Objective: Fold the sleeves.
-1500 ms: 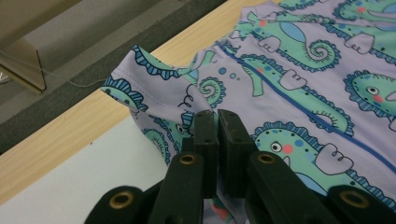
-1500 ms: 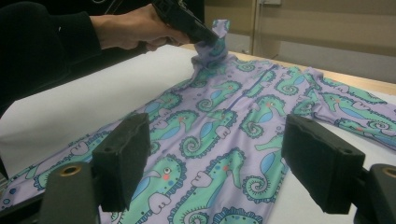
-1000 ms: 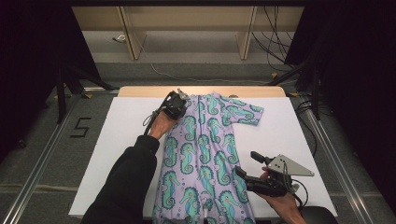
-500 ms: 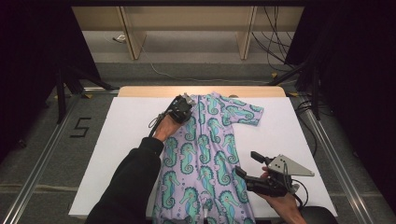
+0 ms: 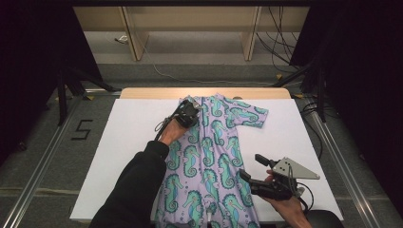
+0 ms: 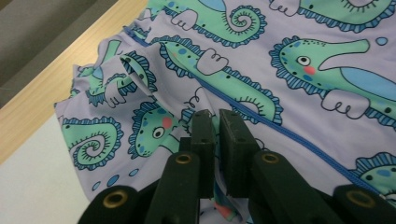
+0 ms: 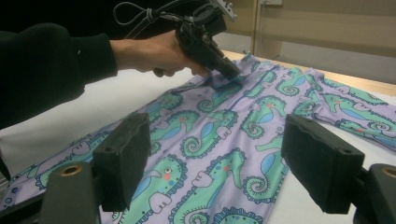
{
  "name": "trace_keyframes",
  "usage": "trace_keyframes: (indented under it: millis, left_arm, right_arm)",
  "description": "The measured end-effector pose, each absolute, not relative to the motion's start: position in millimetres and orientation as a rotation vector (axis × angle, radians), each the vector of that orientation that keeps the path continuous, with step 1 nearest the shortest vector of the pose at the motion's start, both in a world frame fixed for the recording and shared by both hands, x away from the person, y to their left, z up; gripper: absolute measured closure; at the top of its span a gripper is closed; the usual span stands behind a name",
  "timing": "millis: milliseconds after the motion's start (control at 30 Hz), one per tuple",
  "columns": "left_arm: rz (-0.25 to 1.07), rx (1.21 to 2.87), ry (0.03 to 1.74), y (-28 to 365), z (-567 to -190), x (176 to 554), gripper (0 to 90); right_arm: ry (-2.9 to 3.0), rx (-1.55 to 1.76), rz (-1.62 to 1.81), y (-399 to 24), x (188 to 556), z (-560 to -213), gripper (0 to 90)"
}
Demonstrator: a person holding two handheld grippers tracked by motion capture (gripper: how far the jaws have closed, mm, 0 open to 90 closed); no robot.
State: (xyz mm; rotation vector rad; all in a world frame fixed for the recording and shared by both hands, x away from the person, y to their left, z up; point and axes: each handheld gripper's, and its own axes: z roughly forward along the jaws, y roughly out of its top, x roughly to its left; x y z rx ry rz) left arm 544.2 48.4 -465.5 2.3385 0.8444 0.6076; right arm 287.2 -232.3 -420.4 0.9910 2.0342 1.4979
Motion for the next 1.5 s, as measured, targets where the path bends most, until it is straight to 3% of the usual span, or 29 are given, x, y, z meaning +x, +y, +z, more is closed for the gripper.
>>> trace_keyframes:
  millis: [133,467,533,733,1133,1500]
  left_arm:
    - [0.558,2.296,0.829,46,-461,542,76.0]
    - [0.539,2.254,0.831,45,-442,538,67.6]
    - [0.552,2.254,0.870,49,-438,537,55.8]
    - [0.564,2.241,0.944,63,-430,538,44.3]
    - [0.584,2.179,1.046,93,-422,529,30.7]
    - [0.519,2.037,1.105,118,-426,513,17.8]
  right_arm:
    - [2.035,0.993,1.498,-232,287,-420,25.1]
    - [2.034,0.993,1.499,-233,287,-420,25.1]
    - [2.032,0.993,1.500,-233,287,-420,25.1]
    - [2.034,0.991,1.498,-233,287,-420,25.1]
    - [2.037,0.996,1.494,-232,288,-421,25.1]
    - [2.035,1.006,1.496,-233,289,-421,25.0]
